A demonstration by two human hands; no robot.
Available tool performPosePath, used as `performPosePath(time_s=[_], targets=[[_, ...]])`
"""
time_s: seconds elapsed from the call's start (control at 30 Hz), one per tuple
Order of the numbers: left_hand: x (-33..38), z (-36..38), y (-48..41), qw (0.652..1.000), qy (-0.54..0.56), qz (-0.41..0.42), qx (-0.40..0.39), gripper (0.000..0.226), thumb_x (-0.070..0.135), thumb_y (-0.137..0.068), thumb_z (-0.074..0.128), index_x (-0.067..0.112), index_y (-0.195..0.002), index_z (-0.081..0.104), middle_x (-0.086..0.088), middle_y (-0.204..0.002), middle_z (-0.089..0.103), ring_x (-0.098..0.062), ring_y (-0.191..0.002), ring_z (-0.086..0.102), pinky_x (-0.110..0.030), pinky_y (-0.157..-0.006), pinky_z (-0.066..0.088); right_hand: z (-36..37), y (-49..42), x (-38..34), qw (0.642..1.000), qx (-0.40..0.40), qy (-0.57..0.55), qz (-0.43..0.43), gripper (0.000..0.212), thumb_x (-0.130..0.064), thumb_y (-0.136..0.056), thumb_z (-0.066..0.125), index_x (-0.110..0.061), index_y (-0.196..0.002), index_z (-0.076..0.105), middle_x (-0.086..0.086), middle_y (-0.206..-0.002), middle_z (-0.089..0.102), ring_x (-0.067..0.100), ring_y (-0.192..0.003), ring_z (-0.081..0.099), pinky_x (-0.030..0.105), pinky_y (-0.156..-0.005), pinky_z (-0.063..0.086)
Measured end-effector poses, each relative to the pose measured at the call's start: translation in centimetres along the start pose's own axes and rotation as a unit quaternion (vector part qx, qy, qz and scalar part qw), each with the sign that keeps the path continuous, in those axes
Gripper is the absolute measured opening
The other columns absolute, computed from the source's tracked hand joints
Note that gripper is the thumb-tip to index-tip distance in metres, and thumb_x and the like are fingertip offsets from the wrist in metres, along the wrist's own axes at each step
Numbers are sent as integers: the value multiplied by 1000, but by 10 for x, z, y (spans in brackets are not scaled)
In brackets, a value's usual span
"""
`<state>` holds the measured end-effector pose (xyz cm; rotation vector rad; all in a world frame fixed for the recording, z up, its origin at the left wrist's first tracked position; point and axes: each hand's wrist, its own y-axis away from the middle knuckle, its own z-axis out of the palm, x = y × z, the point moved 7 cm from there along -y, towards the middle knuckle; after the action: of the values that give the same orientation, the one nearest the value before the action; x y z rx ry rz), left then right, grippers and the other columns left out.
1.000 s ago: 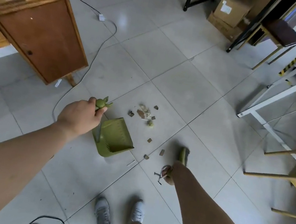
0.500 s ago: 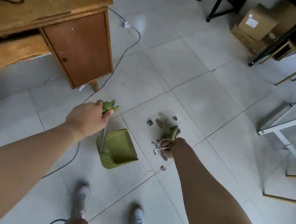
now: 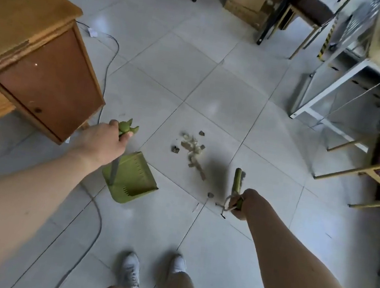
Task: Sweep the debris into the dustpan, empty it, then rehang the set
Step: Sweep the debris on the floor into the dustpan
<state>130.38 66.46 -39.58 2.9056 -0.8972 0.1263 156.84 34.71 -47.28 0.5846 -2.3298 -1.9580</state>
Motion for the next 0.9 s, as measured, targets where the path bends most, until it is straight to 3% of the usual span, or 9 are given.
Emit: performPosePath(time_s=[0.17,0.27,0.37,0.43,0.5,0.6,0.67,0.77,0.9], targets=[[18,-5,-6,1000,-6,19,-1,48,48,-96,33,4,-103,51,-18,-86,65,-37,-81,64,-34,-56,42,-23,-14,33,998,39,-27,27,36,-34,-97,46,-13,-69,44,2,-58,41,14,-29,34,12,-33,31],[27,-2,-7,1000,-14,28,2,47,47,-97,33,4,-101,50,-18,-83,65,-36,-79,64,-33,-55,41,-14,-21,40,1000,17,-1,15,39,-20,-99,38,-12,-61,42,1,-51,46,16,-33,44,15,-28,36],[36,1,-9,999,-18,39,9,44,44,-98,34,2,-101,49,-21,-85,67,-38,-80,65,-35,-57,38,13,-24,52,999,-36,-4,-17,38,-15,-103,31,-11,-67,42,0,-46,50,14,-36,46,17,-40,35],[43,0,-9,999,-20,47,15,45,43,-99,33,1,-101,48,-21,-84,67,-39,-79,65,-35,-56,37,36,-20,56,995,-83,-19,-49,39,-10,-106,22,-10,-73,42,1,-32,51,11,-25,49,14,-33,36],[49,-4,-10,998,-19,54,16,46,44,-99,32,1,-101,48,-20,-82,67,-38,-76,65,-33,-53,35,51,-11,64,995,-95,-20,-19,37,-13,-105,27,-11,-72,42,2,-36,50,14,-27,47,11,-33,34],[49,-5,-16,998,-8,64,21,46,44,-99,31,2,-101,48,-20,-80,66,-37,-73,64,-32,-51,33,77,-7,58,991,-69,-109,47,32,-21,-97,41,-14,-66,41,-1,-53,41,15,-39,35,11,-41,33],[39,-4,-22,998,0,66,18,45,45,-99,32,2,-101,48,-19,-80,65,-37,-72,64,-32,-51,33,107,8,51,982,-89,-157,46,32,-19,-96,45,-12,-65,44,2,-47,41,15,-40,35,12,-42,33],[18,-3,-34,997,24,69,13,45,46,-99,32,4,-100,48,-19,-82,65,-38,-75,63,-33,-53,33,151,15,34,972,-127,-186,69,43,-22,-100,36,-11,-58,37,1,-41,35,12,-40,32,18,-41,30],[-13,1,-61,996,27,83,1,46,48,-98,31,5,-100,48,-19,-85,66,-38,-79,64,-33,-56,35,202,23,4,962,-155,-220,41,34,-17,-101,28,-10,-70,37,7,-33,40,16,-36,38,20,-37,33]])
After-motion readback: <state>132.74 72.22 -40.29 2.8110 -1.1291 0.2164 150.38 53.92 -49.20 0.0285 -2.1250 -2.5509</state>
